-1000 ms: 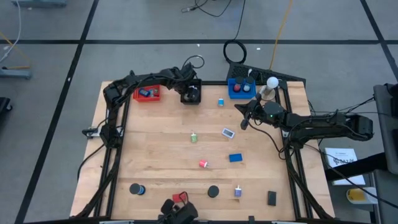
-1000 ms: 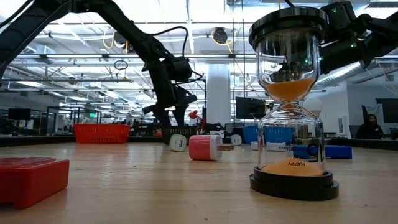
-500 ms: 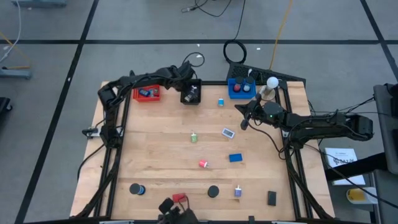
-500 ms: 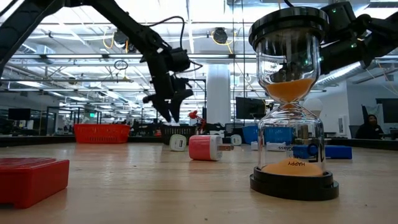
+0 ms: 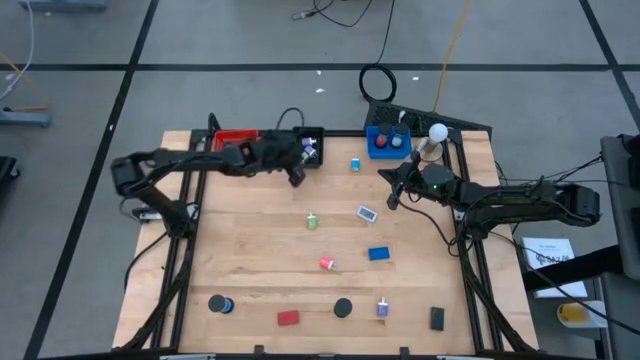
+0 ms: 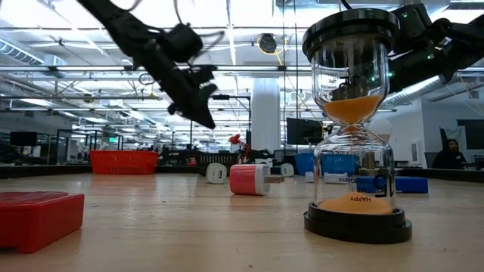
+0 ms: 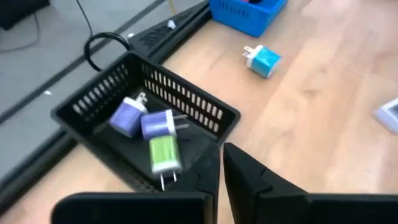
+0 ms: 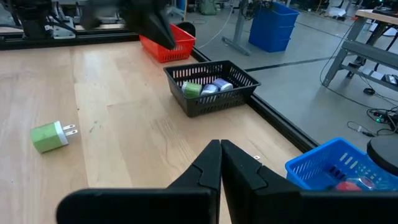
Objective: Pick & Place Office items
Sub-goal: Put the white digital clock into the red bin
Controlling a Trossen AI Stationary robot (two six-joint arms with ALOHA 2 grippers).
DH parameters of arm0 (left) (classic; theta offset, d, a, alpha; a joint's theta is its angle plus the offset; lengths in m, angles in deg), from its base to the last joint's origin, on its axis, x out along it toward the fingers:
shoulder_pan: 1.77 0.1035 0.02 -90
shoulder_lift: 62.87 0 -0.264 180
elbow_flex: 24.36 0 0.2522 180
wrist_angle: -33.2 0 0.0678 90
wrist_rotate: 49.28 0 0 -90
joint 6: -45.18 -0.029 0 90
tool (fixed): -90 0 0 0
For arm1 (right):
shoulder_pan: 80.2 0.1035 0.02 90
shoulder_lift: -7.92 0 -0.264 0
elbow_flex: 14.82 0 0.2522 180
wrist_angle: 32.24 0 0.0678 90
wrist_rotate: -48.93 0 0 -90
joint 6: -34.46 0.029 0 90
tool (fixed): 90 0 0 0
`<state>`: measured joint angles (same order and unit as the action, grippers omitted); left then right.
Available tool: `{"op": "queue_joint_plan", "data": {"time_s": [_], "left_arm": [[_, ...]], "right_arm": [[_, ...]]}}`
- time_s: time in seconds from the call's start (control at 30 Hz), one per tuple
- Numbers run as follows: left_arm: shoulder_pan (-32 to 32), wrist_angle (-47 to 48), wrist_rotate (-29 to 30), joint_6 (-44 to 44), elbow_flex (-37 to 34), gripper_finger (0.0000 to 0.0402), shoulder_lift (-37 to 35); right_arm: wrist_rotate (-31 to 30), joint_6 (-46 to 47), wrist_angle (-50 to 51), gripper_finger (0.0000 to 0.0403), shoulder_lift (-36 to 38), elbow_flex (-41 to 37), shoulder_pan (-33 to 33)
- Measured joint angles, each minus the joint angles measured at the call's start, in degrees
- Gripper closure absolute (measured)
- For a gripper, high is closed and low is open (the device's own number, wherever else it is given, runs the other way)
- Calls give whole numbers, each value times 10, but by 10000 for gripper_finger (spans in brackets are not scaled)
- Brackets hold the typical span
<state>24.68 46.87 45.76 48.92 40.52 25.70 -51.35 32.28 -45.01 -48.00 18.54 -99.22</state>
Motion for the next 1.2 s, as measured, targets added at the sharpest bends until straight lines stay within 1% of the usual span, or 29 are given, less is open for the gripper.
{"op": "queue_joint_plan", "data": {"time_s": [0.07,0.13,0.17,0.23,0.37,0.47,0.53,0.63,0.7,0.77,0.83,0.9,0.97,1.03,1.1,1.2], "left_arm": [[-1,-1,-11,13,-18,368,-27],[-6,-1,-11,7,-38,366,-51],[-12,-19,-11,-2,-54,367,-63],[-29,-95,-14,-23,-95,375,-79],[-65,-293,-35,-53,-190,396,-88],[-86,-395,-52,-52,-245,390,-88],[-95,-412,-54,-16,-269,379,-88],[-97,-407,-53,48,-284,364,-88],[-98,-398,-52,46,-286,359,-88],[-103,-386,-48,25,-290,358,-88],[-112,-390,-39,9,-294,361,-87],[-122,-405,-32,-6,-296,366,-88],[-131,-408,-29,-19,-296,373,-88],[-140,-410,-30,-31,-297,382,-88],[-148,-416,-30,-38,-297,392,-88],[-160,-430,-28,-39,-297,397,-88]], "right_arm": [[0,0,-2,399,0,0,0],[0,0,0,399,0,0,0],[0,0,2,399,0,0,0],[0,0,4,399,0,0,0],[0,15,2,398,1,0,0],[0,19,0,398,1,0,0],[0,26,-2,398,1,0,0],[2,43,-12,398,1,0,0],[20,51,-9,398,1,0,1],[30,59,2,398,1,0,8],[18,60,43,398,2,6,22],[-28,59,117,398,2,23,42],[-87,63,211,398,2,48,65],[-127,80,293,398,2,74,92],[-137,101,347,398,2,96,118],[-137,131,388,399,2,116,161]]}}
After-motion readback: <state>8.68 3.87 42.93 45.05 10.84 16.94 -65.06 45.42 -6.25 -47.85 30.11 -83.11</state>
